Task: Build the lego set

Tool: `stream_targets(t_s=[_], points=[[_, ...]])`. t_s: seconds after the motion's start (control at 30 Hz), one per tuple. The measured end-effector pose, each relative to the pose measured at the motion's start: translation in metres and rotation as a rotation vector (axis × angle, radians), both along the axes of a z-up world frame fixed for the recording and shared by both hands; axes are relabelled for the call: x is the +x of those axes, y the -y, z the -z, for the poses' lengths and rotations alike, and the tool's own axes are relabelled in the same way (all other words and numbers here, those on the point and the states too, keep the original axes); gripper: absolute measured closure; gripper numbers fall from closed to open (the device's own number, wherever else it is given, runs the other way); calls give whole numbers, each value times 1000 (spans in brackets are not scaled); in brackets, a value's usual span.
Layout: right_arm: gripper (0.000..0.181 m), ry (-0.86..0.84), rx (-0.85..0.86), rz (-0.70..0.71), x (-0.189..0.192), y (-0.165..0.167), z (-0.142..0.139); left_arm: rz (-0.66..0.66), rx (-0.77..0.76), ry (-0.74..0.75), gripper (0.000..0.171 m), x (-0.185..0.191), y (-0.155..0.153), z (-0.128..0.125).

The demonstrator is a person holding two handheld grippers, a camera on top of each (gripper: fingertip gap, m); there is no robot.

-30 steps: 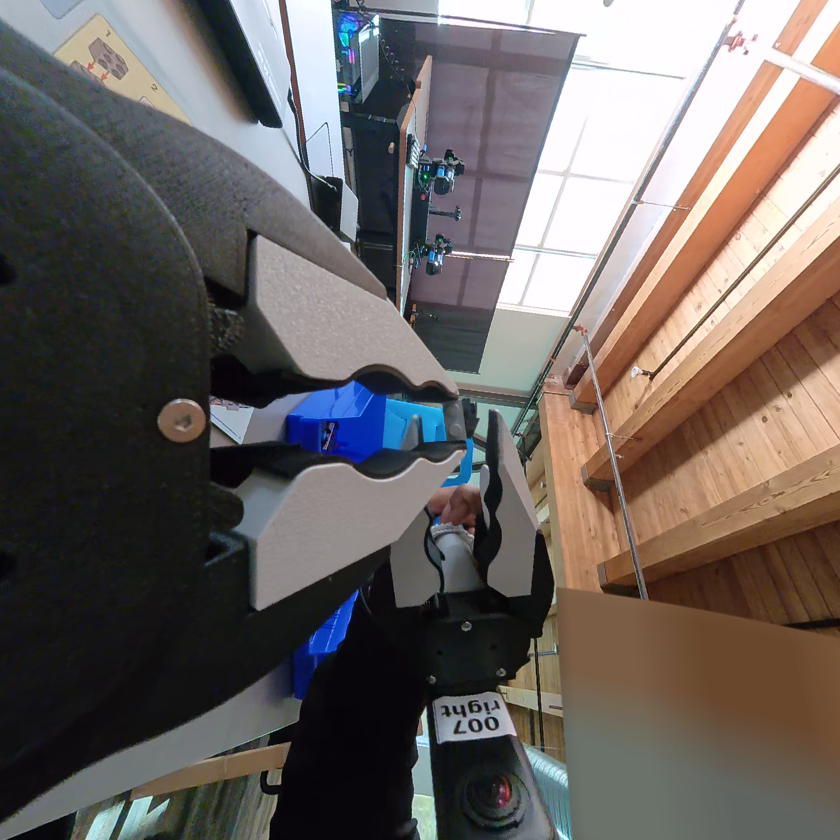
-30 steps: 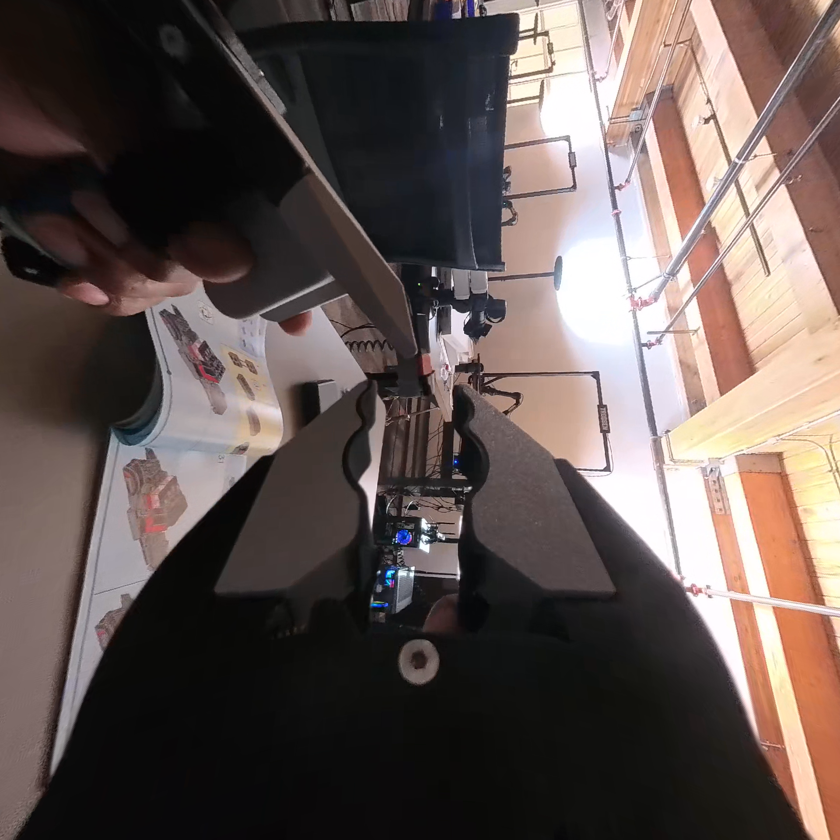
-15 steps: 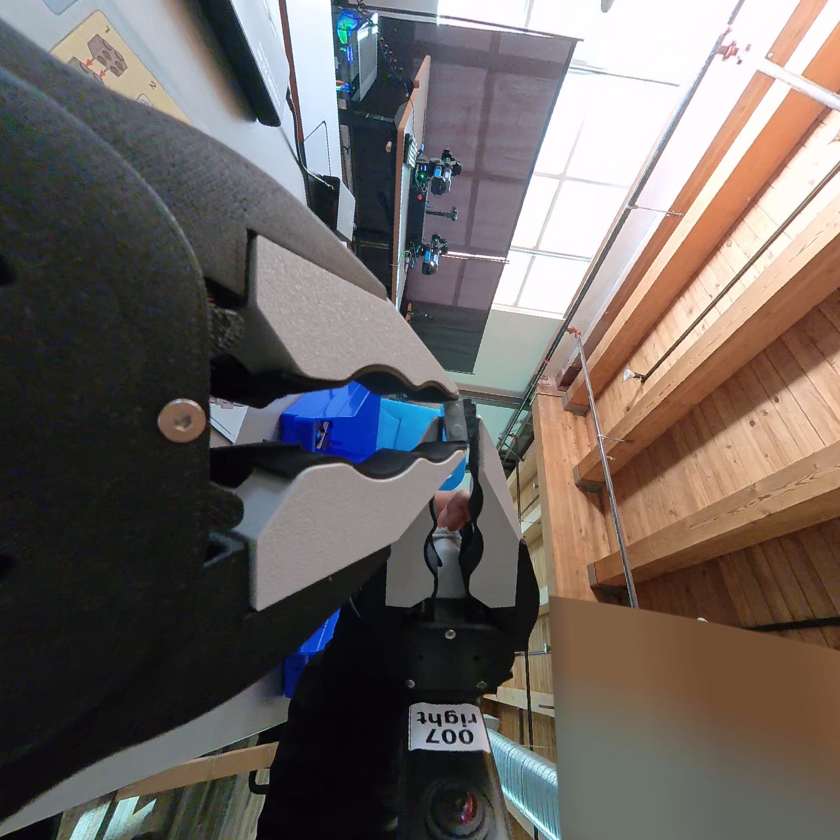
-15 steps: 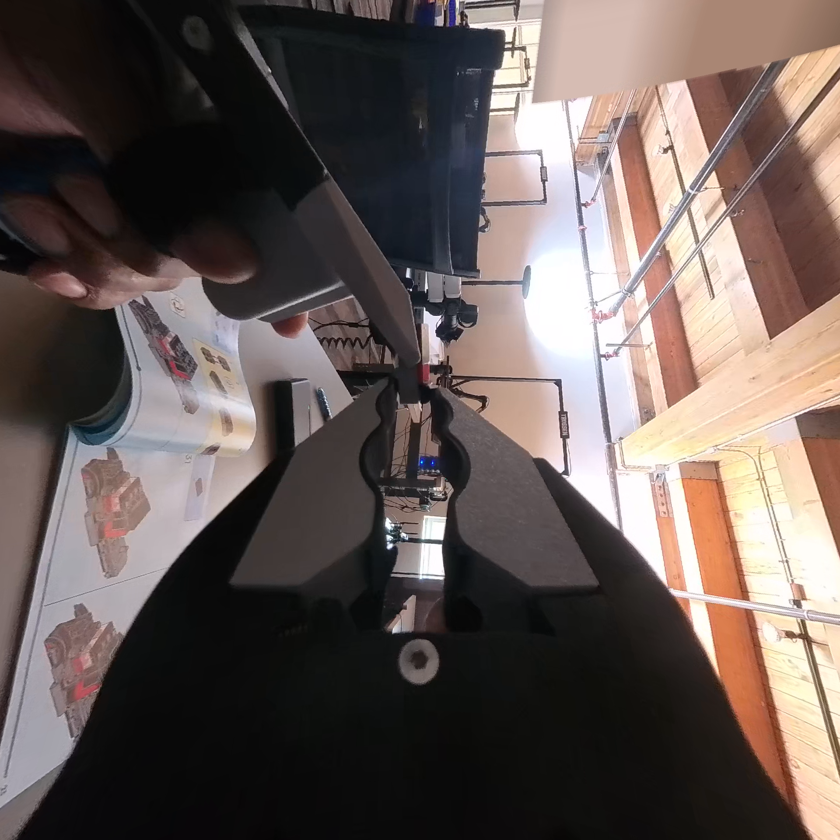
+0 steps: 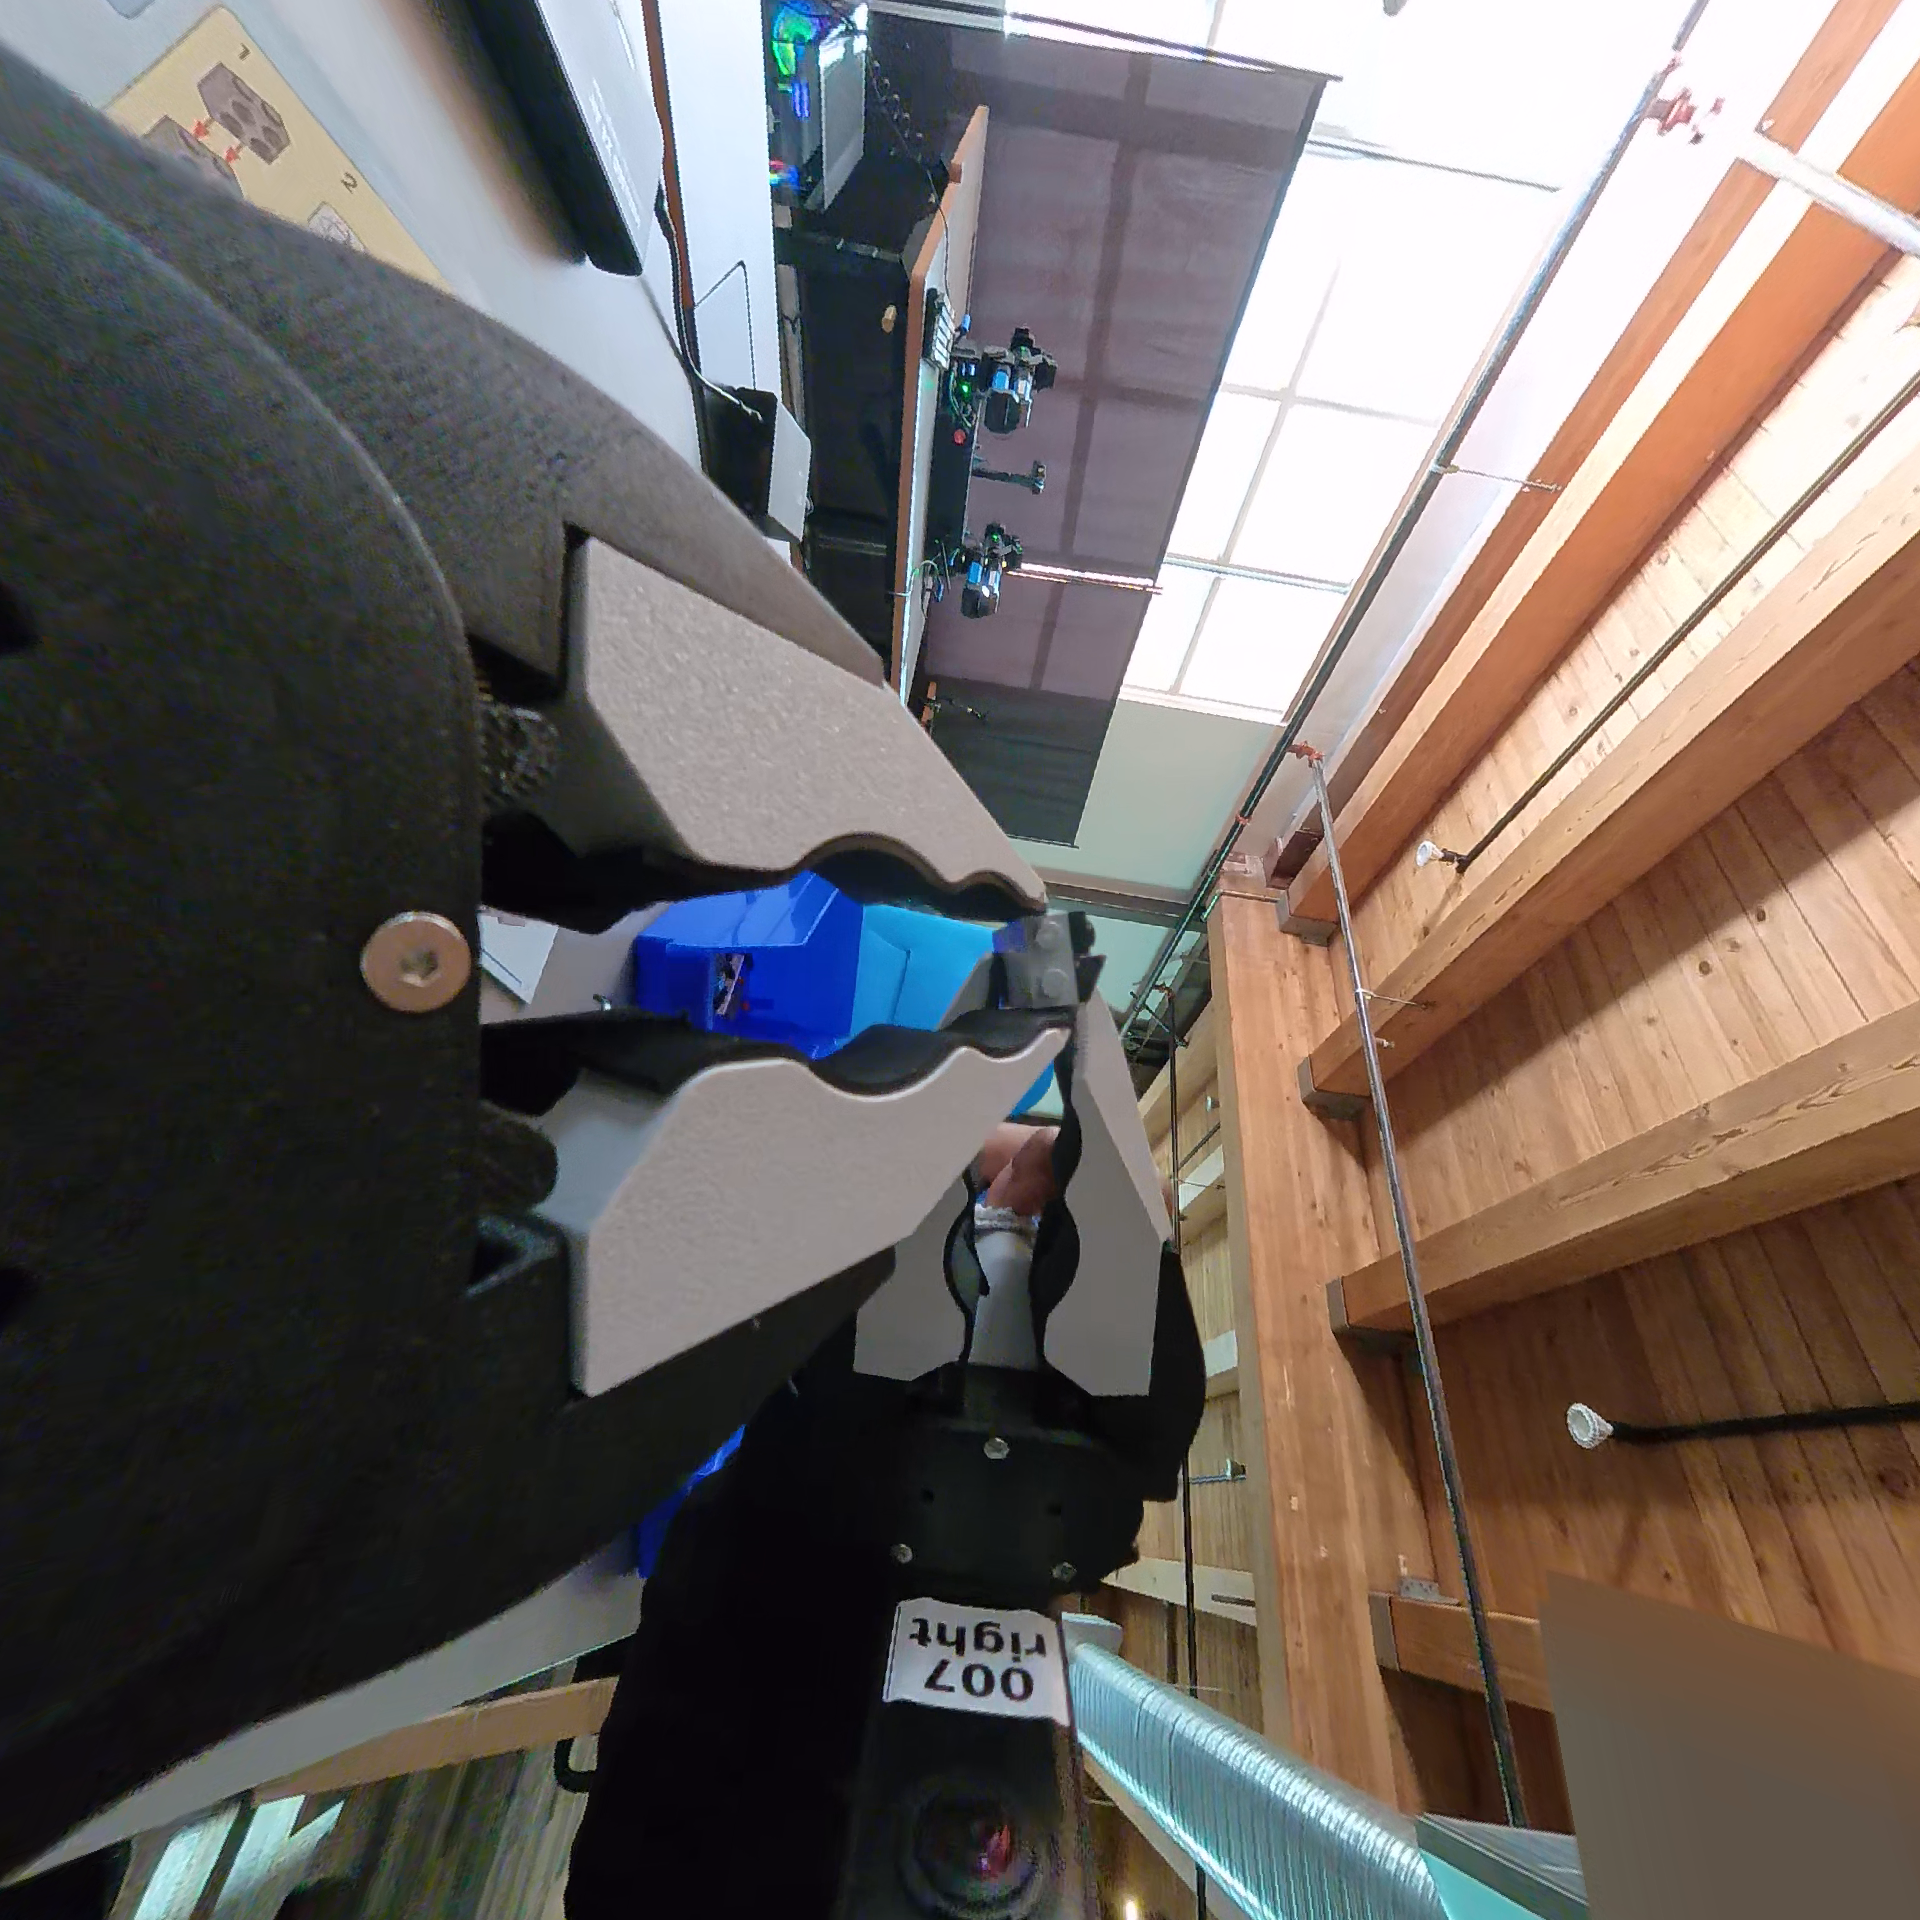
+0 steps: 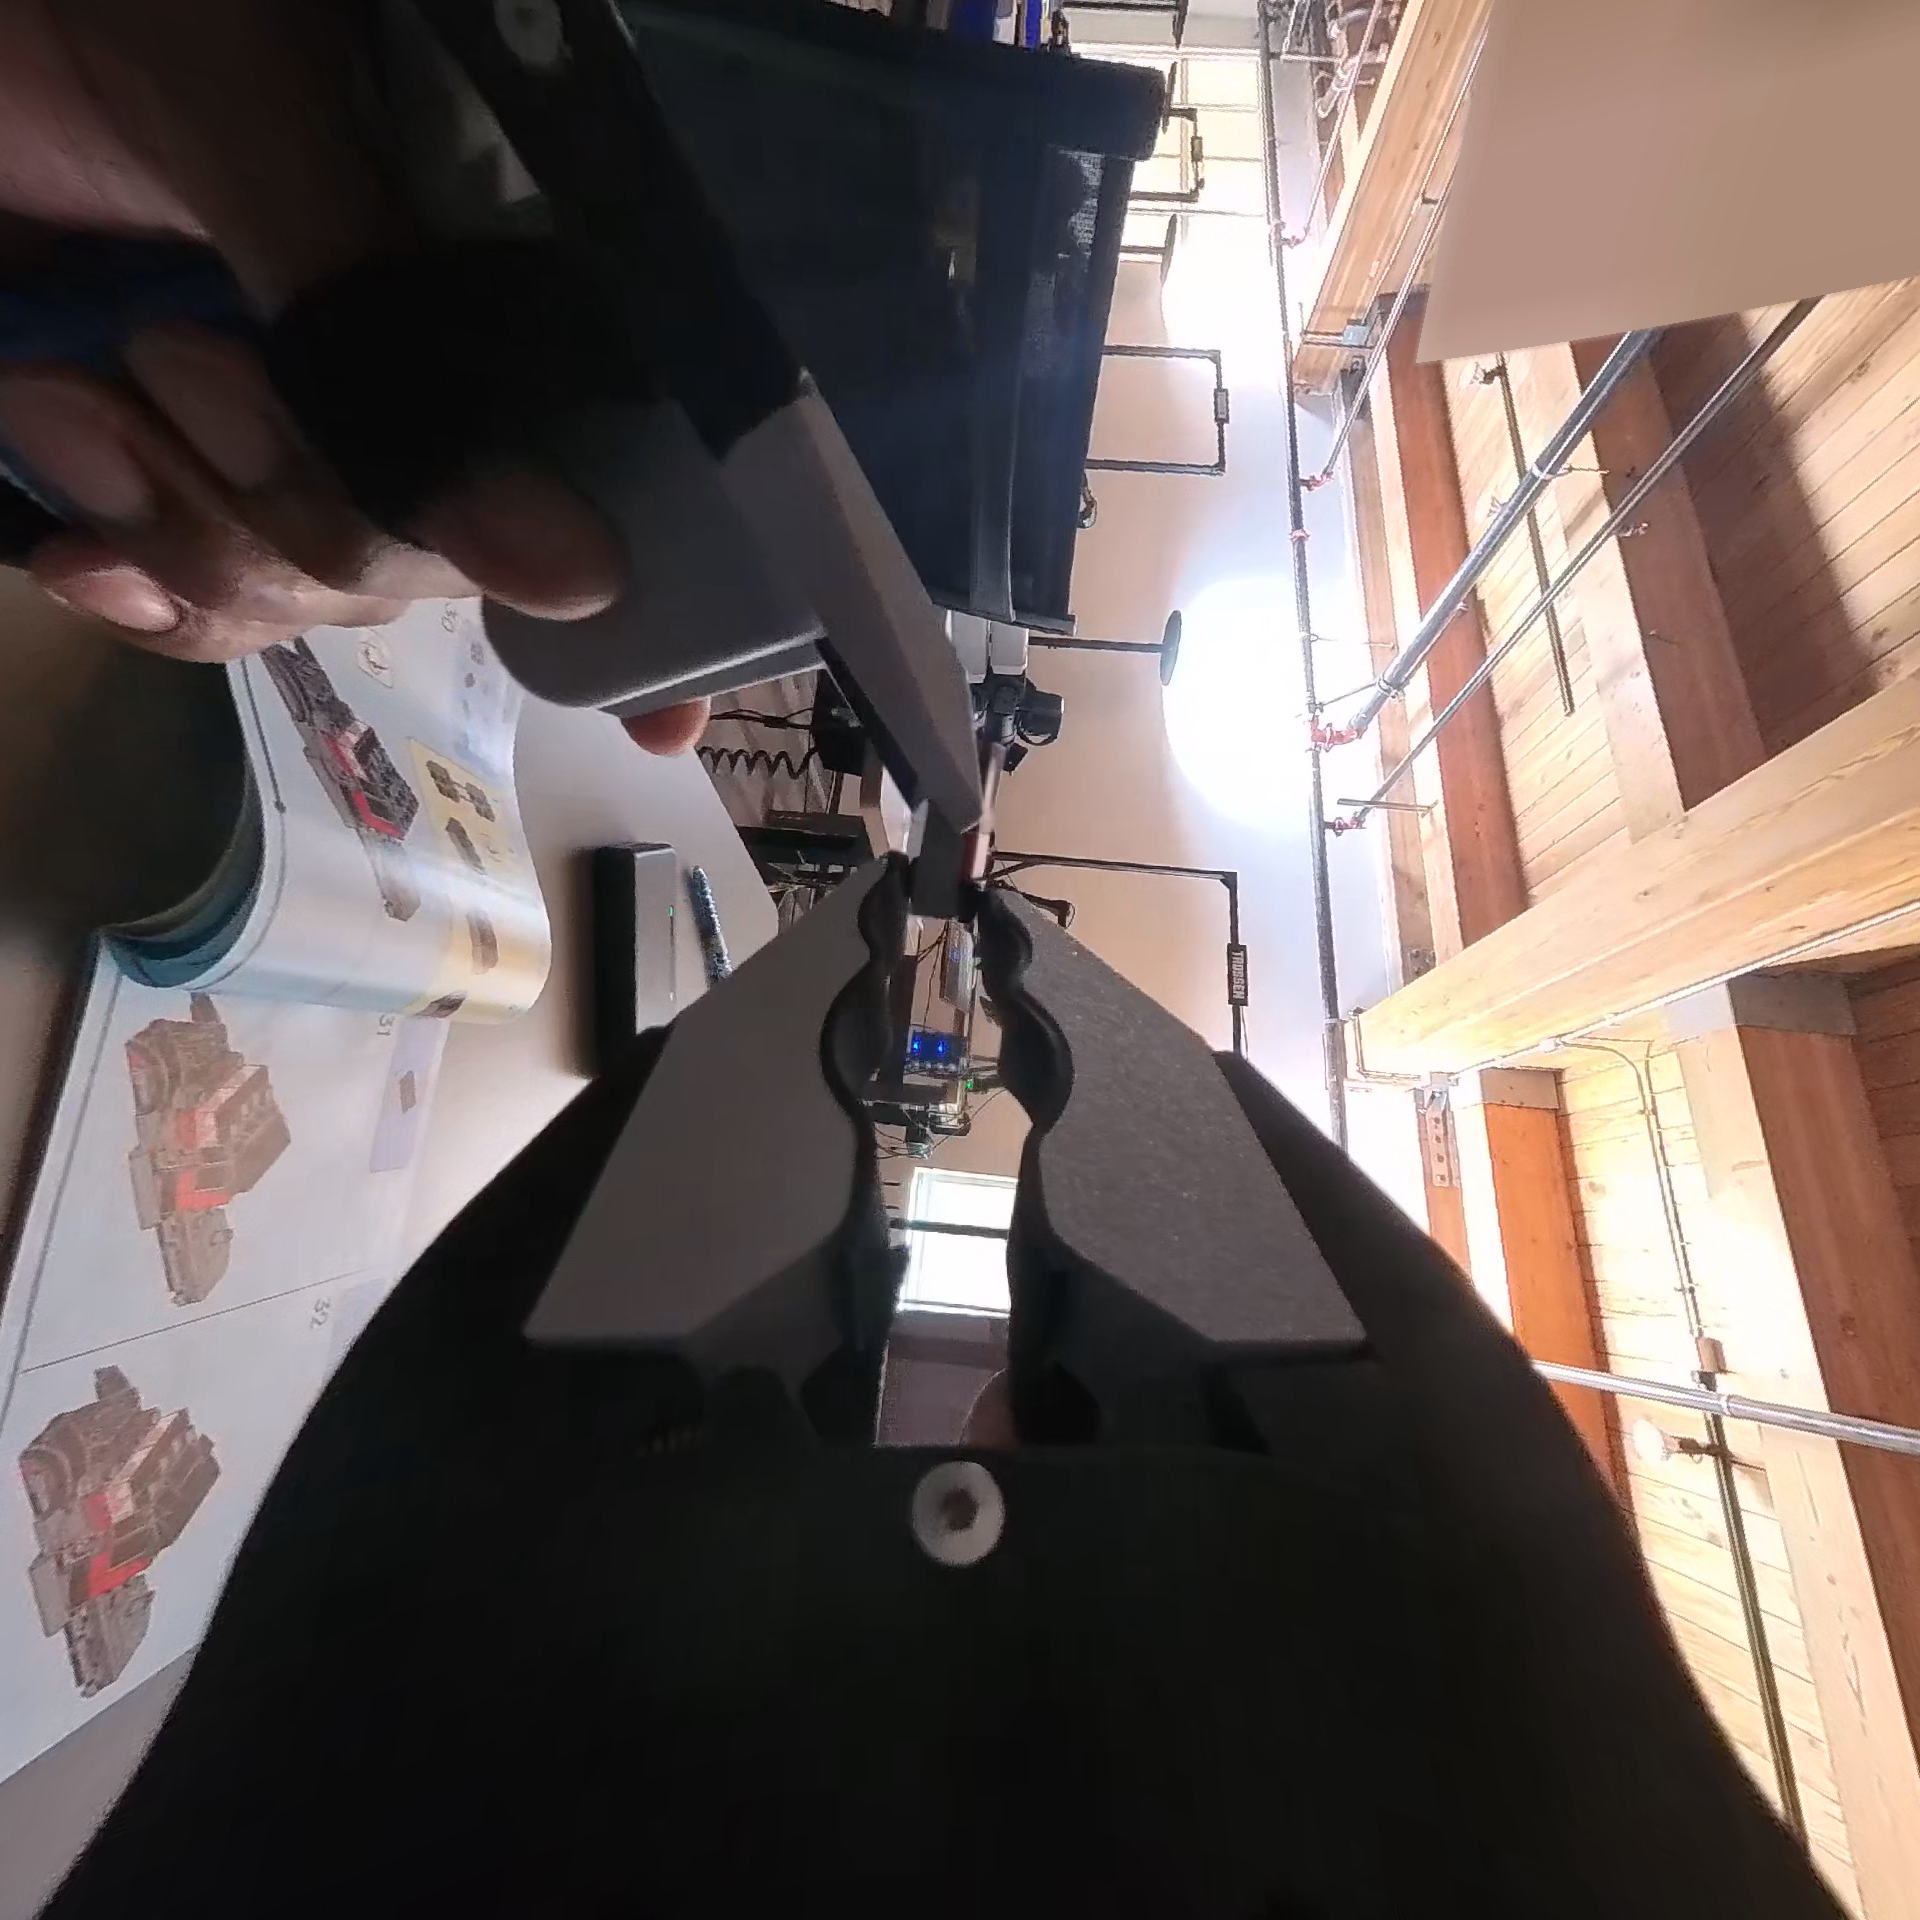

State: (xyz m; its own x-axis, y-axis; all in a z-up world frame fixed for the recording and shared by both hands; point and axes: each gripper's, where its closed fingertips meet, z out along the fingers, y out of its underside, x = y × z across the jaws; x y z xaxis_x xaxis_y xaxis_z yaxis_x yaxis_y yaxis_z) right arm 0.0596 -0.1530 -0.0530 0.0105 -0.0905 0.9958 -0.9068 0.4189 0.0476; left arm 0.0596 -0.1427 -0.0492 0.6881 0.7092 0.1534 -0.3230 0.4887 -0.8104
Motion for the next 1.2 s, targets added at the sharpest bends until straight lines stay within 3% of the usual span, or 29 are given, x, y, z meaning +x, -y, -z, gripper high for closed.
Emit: stream_targets(t_s=[0.33,0.57,0.73,1.2], points=[[168,16,21,45,-1,-3,0,59,35,12,154,1,-5,-1],[168,13,67,50,2,-7,0,139,33,29,145,3,-17,-1],[168,6,86,45,5,-7,2,166,63,39,153,3,-15,-2],[168,-93,79,45,6,0,0,177,106,32,155,4,-8,-3]])
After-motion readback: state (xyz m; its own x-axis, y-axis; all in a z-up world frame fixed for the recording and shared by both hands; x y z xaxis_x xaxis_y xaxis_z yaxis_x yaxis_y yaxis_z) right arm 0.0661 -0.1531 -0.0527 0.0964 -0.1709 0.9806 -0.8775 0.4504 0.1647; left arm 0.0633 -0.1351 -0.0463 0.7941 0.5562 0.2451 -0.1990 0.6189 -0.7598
